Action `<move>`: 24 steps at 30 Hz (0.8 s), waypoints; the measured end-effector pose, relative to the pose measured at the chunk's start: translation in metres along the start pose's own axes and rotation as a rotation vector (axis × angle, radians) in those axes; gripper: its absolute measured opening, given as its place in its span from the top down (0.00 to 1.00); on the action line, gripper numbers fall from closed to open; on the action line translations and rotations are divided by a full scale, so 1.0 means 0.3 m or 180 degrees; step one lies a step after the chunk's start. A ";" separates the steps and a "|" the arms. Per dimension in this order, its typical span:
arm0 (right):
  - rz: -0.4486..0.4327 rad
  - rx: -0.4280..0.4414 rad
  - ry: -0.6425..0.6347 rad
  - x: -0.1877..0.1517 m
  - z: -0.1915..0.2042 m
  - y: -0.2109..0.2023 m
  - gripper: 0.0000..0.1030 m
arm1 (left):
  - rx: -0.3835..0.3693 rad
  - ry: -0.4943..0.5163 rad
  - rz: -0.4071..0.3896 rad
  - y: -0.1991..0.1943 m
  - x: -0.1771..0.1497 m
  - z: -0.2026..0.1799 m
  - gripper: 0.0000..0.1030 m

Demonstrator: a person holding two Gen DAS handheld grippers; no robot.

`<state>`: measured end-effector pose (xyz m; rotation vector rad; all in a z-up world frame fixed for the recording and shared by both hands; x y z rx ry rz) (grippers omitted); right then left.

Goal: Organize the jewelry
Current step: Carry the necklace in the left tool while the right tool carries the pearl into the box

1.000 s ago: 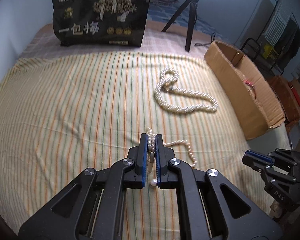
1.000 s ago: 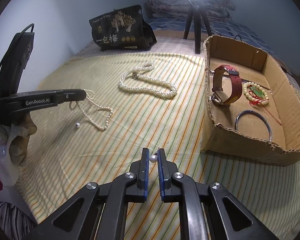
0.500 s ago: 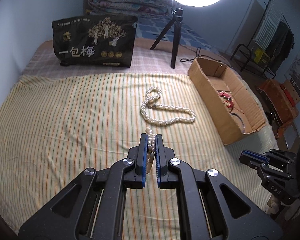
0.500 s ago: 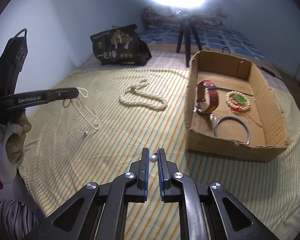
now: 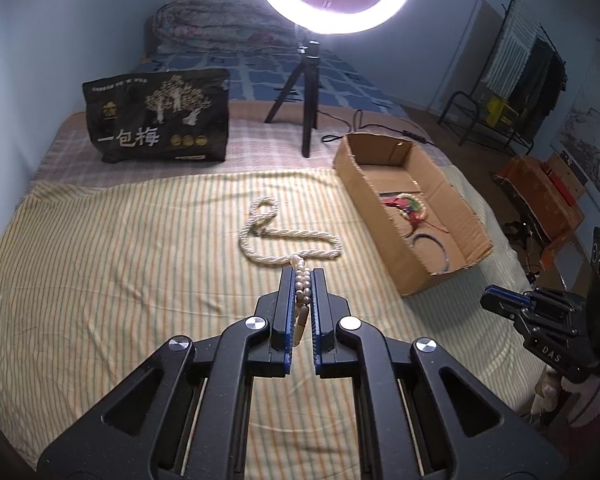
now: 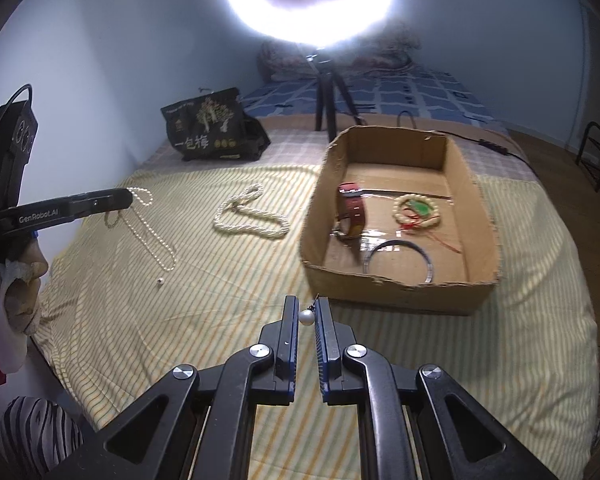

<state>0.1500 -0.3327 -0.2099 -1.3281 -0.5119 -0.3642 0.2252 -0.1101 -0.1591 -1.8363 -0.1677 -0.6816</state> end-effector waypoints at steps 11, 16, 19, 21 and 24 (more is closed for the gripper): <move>-0.0107 -0.0111 0.0077 0.023 -0.111 -0.070 0.94 | -0.0141 0.0164 -0.0070 -0.012 0.049 -0.126 0.95; -0.0155 -0.0144 0.0059 0.058 -0.145 -0.084 0.94 | -0.0212 0.0248 -0.0111 -0.013 0.085 -0.188 0.95; -0.0190 -0.0164 0.0047 0.087 -0.162 -0.088 0.94 | -0.0241 0.0291 -0.0135 -0.006 0.112 -0.223 0.95; -0.0217 -0.0174 0.0035 0.110 -0.175 -0.089 0.94 | -0.0260 0.0305 -0.0145 0.004 0.135 -0.241 0.95; -0.0245 -0.0174 0.0027 0.140 -0.192 -0.084 0.94 | -0.0280 0.0324 -0.0162 0.022 0.172 -0.267 0.95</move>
Point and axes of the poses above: each gripper's, at about its wrist camera, not at the fingertips, and y roughly the way its jaws point, z to its left, x to its top, the point moved 3 cm from there along y, roughly the way its jaws point, and after that the axes turned 8 degrees about z, right-handed, at the moved point
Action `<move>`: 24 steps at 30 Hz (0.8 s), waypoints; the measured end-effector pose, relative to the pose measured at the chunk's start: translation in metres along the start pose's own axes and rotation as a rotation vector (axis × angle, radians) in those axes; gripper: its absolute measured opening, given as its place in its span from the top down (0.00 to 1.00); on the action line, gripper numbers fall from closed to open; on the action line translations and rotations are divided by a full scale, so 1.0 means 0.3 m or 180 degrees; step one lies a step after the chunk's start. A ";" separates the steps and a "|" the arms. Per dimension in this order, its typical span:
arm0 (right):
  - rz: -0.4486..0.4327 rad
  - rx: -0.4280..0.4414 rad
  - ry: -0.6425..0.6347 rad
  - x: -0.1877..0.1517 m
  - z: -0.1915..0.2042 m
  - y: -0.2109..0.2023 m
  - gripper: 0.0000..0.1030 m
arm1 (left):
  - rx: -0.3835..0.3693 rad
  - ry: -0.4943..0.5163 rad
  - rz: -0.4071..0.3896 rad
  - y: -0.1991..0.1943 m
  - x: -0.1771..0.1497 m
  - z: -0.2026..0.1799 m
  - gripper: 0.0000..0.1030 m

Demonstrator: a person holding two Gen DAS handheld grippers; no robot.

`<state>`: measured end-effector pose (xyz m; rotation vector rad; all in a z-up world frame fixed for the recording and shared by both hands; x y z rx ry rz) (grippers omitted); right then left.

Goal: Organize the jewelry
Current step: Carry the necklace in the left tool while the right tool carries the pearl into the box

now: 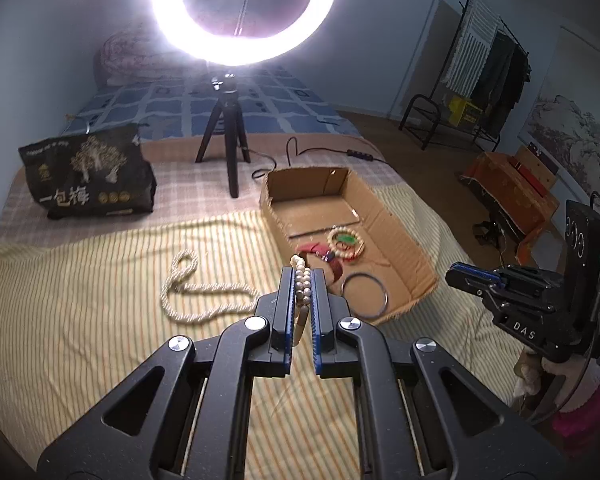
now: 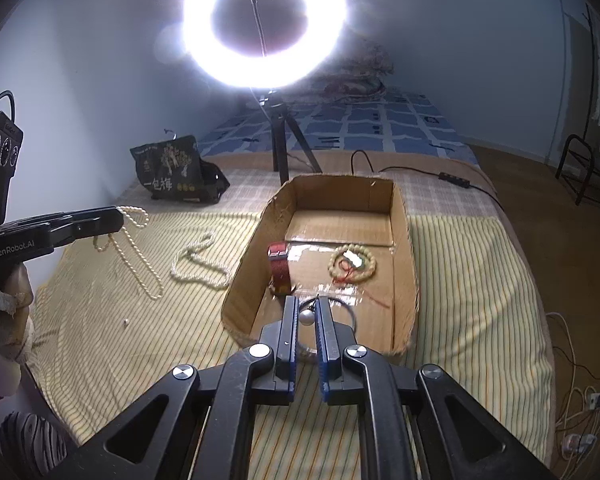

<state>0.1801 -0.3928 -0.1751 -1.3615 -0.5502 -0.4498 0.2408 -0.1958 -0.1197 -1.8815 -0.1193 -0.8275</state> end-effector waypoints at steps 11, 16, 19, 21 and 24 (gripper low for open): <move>-0.0008 0.0012 0.0036 0.055 -0.066 0.058 0.94 | -0.0071 0.0093 -0.0097 0.095 0.183 -0.063 0.95; 0.0013 0.0004 0.0056 0.070 -0.091 0.092 0.94 | -0.0076 -0.0001 -0.0079 0.168 0.261 -0.049 0.95; 0.0030 0.0006 0.0064 0.075 -0.103 0.113 0.94 | -0.0052 -0.0039 -0.0083 0.209 0.294 -0.039 0.95; 0.0047 0.0011 0.0071 0.077 -0.111 0.130 0.94 | -0.0034 -0.0046 -0.0073 0.237 0.313 -0.033 0.95; 0.0067 0.0025 0.0090 0.080 -0.126 0.154 0.94 | -0.0007 -0.0052 -0.0060 0.271 0.336 -0.030 0.95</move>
Point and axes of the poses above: each gripper's, at about its wrist camera, not at the fingertips, and y roughly the way its jaws point, z to its left, x to its top, the point moved 3 cm from there along y, roughly the way its jaws point, and after that the axes turned 8 degrees about z, right-handed, at the moved point
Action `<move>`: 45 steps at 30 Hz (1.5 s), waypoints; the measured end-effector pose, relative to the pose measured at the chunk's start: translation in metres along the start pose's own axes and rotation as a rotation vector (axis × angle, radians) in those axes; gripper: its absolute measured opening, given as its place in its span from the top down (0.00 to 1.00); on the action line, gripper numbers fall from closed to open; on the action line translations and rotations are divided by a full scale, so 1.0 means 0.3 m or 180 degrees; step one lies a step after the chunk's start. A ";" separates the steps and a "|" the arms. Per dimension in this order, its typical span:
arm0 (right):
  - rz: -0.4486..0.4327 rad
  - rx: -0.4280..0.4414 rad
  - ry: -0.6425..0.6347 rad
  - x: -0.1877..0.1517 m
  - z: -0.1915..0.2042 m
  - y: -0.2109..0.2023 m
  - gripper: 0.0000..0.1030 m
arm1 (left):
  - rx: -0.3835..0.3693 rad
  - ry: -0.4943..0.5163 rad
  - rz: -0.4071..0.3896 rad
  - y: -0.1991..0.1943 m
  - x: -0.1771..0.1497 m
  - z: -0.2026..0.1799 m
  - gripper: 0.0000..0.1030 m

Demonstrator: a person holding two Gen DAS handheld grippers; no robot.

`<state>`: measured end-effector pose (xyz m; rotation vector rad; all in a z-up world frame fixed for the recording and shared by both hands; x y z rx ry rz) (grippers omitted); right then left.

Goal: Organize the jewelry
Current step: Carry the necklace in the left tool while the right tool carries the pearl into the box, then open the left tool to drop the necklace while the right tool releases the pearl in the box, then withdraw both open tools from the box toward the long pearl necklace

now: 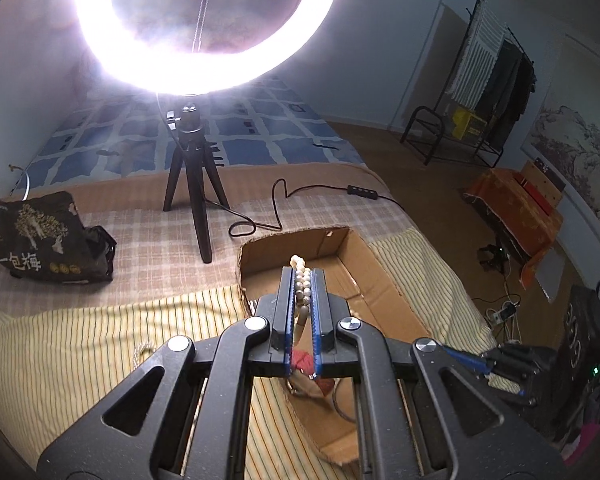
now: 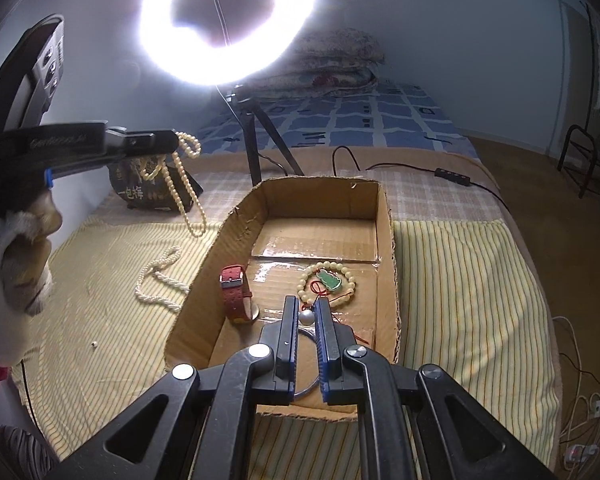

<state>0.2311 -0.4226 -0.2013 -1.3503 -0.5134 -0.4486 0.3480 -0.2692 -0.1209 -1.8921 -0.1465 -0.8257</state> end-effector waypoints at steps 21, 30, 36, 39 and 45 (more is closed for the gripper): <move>0.0142 0.0067 0.0068 -0.003 -0.038 0.100 0.93 | -0.0001 0.0039 0.0187 0.185 0.041 -0.037 0.95; 0.0071 0.0014 0.0028 0.005 -0.018 0.092 0.38 | 0.0122 0.0158 0.0101 0.174 0.043 -0.039 0.41; -0.0048 -0.0155 -0.0024 0.011 0.000 0.066 0.02 | 0.0131 0.0103 0.0121 0.164 0.044 -0.023 0.32; -0.0076 -0.0232 -0.0063 0.015 0.014 0.055 0.00 | 0.0140 0.0110 0.0131 0.152 0.040 -0.020 0.32; -0.0083 -0.0235 -0.0059 0.016 0.032 0.028 0.00 | 0.0162 0.0117 0.0103 0.107 0.034 -0.019 0.32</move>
Point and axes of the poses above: each gripper's, at about its wrist camera, not at the fingertips, and y roughly the way its jaws point, z to its left, x to its top, the point moved 3 cm from there along y, roughly the way its jaws point, and after that the axes turned 8 degrees about z, right-handed, at the moved point
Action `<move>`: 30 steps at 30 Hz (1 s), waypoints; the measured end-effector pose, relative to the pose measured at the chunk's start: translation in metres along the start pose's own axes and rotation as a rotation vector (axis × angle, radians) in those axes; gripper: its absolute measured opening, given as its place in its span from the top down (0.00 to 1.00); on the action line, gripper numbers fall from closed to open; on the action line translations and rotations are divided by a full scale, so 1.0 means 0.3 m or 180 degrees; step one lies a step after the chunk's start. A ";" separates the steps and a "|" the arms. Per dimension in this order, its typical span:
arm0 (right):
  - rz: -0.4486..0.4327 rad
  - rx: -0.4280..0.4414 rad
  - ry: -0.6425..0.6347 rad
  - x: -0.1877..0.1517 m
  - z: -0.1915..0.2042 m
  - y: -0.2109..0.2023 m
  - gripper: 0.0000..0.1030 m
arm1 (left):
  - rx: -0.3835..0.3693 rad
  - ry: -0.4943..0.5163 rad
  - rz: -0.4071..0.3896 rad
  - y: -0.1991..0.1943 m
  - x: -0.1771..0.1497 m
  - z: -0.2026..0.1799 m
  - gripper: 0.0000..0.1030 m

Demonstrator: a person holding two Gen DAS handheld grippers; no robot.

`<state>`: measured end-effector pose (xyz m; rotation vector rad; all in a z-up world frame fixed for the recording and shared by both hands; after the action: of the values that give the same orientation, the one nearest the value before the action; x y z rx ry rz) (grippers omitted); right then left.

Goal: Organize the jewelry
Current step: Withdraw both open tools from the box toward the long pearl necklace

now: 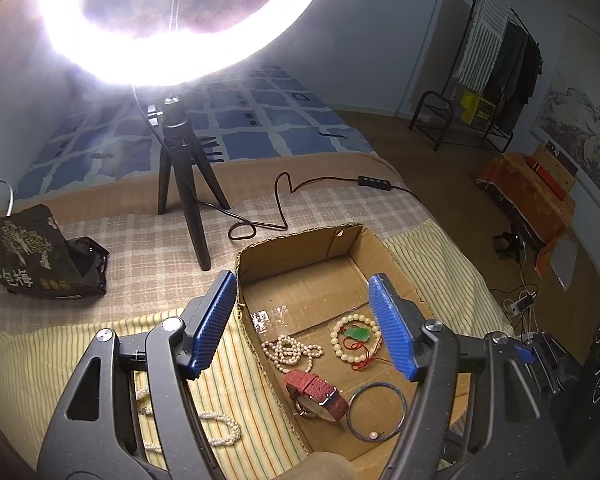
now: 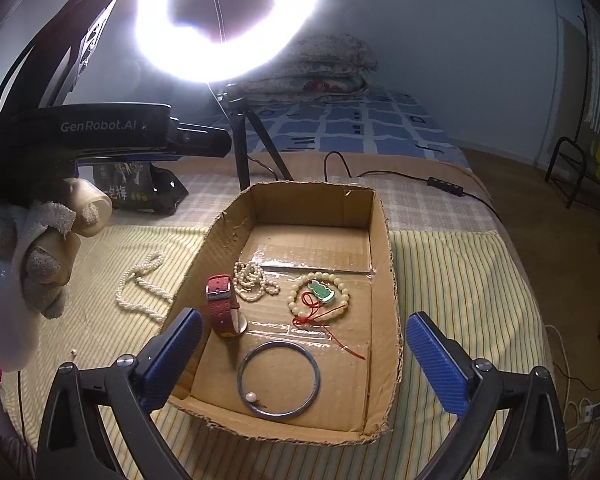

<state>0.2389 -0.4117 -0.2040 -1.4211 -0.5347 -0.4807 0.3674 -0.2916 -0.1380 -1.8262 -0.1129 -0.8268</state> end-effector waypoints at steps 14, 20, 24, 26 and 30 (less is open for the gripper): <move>-0.0105 0.0073 0.0030 -0.023 0.062 -0.149 0.00 | 0.0176 -0.0033 -0.0175 -0.246 -0.065 0.095 0.32; -0.0155 0.0157 0.0013 -0.026 0.114 -0.213 0.00 | 0.0284 -0.0092 -0.0270 -0.389 -0.129 0.194 0.32; -0.0145 0.0231 -0.0023 -0.029 0.161 -0.241 0.00 | 0.0308 -0.0198 -0.0314 -0.479 -0.179 0.268 0.32; -0.0138 0.0265 -0.0074 -0.030 0.191 -0.254 0.00 | 0.0340 -0.0215 -0.0335 -0.517 -0.211 0.295 0.32; -0.0126 0.0285 -0.0190 -0.030 0.249 -0.270 0.00 | 0.0404 -0.0240 -0.0335 -0.577 -0.277 0.346 0.32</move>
<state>0.1779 -0.3450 -0.1403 -1.3446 -0.6260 -0.4416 0.2777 -0.1052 -0.0686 -1.7435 -0.3056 -0.8056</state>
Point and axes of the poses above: each gripper's, at about its wrist camera, not at the fingertips, and y roughly the way its jaws point, z to its left, x to its top, the point moved 3 cm from there along y, roughly the way its jaws point, and after that the axes turned 8 degrees about z, right-handed, at the moved point
